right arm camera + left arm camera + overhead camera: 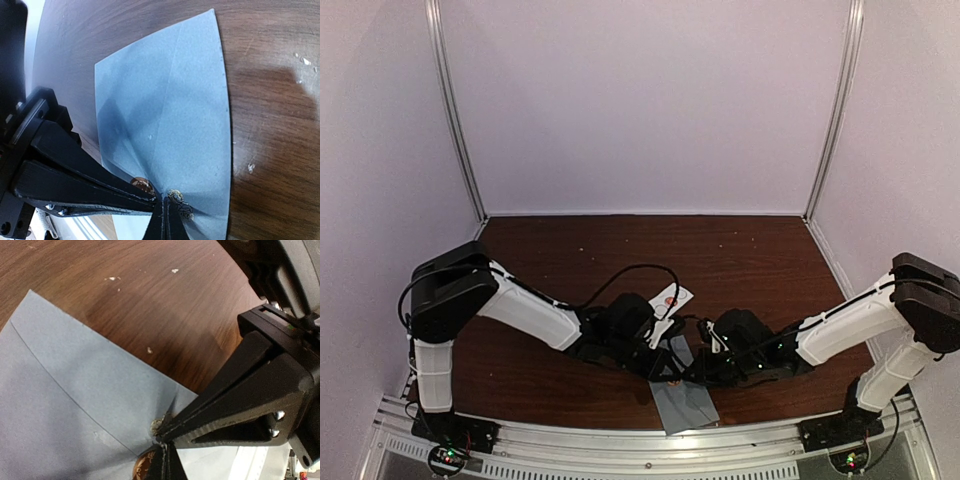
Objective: Place the letter into the envelope and seal it
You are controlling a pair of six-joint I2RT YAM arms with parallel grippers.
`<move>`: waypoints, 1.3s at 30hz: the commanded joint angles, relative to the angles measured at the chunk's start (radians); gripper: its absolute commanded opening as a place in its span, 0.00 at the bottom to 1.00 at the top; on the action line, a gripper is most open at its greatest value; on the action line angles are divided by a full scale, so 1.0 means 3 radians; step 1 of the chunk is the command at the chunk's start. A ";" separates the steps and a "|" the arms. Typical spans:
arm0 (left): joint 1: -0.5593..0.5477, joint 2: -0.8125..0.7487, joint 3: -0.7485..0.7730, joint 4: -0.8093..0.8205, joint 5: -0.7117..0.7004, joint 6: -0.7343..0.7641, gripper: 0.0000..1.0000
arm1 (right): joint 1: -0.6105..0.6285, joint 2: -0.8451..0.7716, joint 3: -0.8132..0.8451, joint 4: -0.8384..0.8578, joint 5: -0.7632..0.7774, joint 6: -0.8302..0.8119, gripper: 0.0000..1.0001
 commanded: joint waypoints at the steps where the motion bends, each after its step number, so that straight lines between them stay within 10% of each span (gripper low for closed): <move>1: -0.0102 0.0078 -0.0202 -0.0116 -0.0050 -0.0025 0.00 | 0.0010 0.0068 -0.0104 -0.0189 0.0095 0.0024 0.00; 39: -0.0125 0.0185 -0.0225 0.0065 -0.0081 -0.0093 0.00 | 0.0007 0.0045 -0.0081 -0.0225 0.0107 0.0026 0.00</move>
